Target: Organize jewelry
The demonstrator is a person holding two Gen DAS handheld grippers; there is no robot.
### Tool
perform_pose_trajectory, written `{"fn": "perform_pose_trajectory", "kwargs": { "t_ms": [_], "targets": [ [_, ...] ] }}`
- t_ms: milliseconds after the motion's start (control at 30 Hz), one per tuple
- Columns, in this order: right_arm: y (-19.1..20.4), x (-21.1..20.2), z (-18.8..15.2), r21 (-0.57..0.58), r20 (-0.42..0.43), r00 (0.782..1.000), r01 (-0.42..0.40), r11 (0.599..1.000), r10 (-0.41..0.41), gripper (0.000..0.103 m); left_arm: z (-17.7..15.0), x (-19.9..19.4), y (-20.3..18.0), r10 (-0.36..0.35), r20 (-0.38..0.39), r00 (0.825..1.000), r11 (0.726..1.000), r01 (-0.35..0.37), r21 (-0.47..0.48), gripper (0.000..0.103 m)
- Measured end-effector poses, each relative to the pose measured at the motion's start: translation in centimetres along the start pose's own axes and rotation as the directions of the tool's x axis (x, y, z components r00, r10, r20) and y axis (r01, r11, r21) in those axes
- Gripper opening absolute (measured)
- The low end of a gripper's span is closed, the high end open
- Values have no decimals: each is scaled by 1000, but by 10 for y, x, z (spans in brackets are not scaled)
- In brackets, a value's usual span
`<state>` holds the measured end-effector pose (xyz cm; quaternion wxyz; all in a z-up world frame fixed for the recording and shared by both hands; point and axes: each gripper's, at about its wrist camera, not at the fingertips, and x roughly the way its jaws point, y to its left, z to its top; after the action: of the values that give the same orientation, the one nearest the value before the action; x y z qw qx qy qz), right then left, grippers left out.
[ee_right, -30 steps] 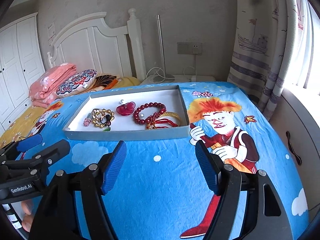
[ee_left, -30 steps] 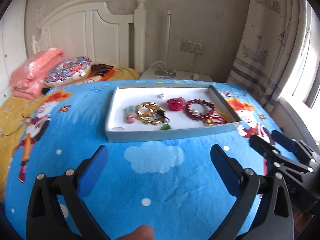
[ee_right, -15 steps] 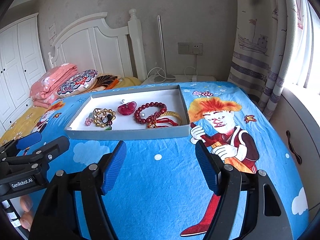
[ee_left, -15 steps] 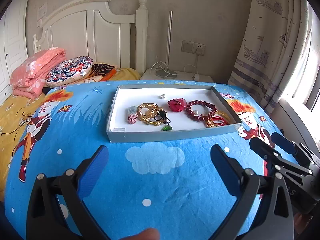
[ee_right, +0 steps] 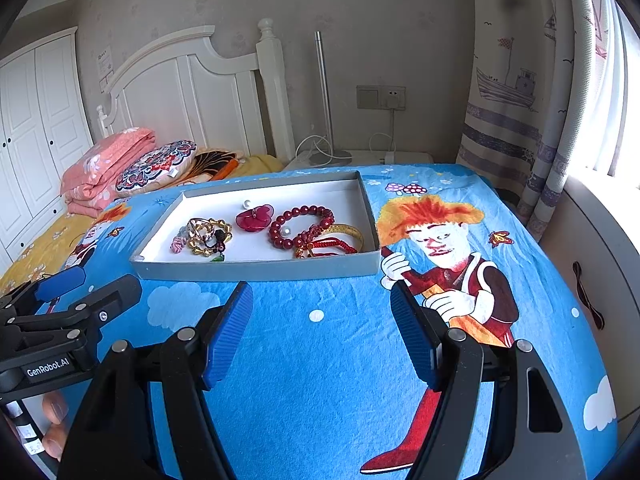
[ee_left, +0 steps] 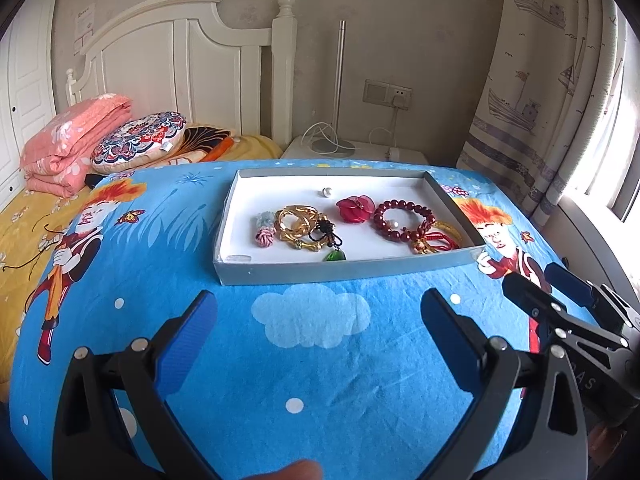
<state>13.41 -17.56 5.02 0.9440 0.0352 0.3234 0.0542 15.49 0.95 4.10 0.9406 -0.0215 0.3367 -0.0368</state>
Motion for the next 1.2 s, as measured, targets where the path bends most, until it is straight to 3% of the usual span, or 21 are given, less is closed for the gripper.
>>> {"fn": "perform_pose_trajectory", "kwargs": {
  "t_ms": [800,1200],
  "targets": [
    [0,-1,0,3,-7,1000,-9,1000,9,68,-2,2,0,7,-4,1000,1000,-7,3,98],
    [-2,-1,4,0,-11,1000,-14,1000,14,68,-4,-6,-8,35,66,997,999,-37,37,98]
  ]
}}
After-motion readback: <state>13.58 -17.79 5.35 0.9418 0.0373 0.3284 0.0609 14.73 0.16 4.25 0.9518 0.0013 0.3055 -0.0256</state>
